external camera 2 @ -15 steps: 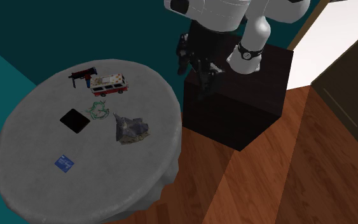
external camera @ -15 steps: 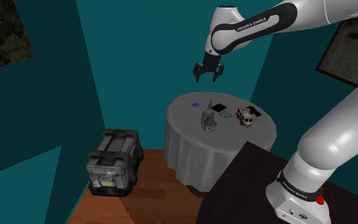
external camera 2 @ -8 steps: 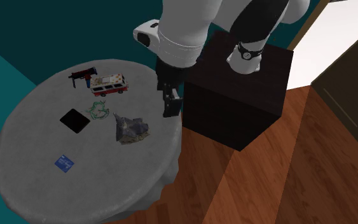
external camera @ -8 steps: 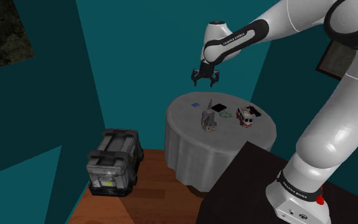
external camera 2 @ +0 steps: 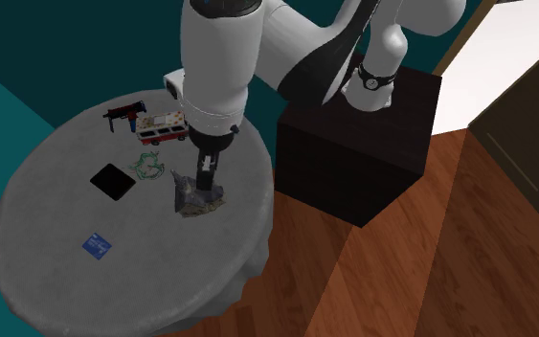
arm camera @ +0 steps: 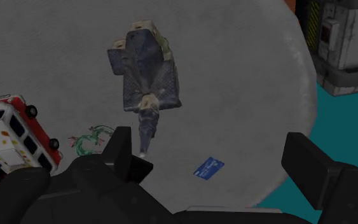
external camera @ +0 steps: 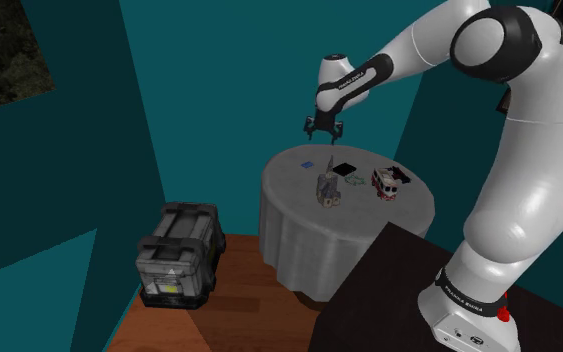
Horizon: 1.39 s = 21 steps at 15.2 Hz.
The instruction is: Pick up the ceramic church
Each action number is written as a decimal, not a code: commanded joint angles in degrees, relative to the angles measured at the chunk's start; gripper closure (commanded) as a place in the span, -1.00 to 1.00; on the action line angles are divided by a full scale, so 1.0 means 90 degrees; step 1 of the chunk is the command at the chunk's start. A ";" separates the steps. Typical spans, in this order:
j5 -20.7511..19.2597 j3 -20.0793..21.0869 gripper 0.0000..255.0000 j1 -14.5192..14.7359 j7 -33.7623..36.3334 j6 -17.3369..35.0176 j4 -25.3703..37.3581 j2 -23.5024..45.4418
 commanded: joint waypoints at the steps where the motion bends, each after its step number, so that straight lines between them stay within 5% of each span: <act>1: -0.0029 -0.0130 -1.00 -0.0058 0.0290 0.0070 0.0283 0.0375; 12: 0.0206 -0.0787 -1.00 -0.0439 0.1612 0.0228 0.1876 0.2296; 21: 0.0202 -0.0823 -1.00 -0.0467 0.1771 0.0649 0.1936 0.2795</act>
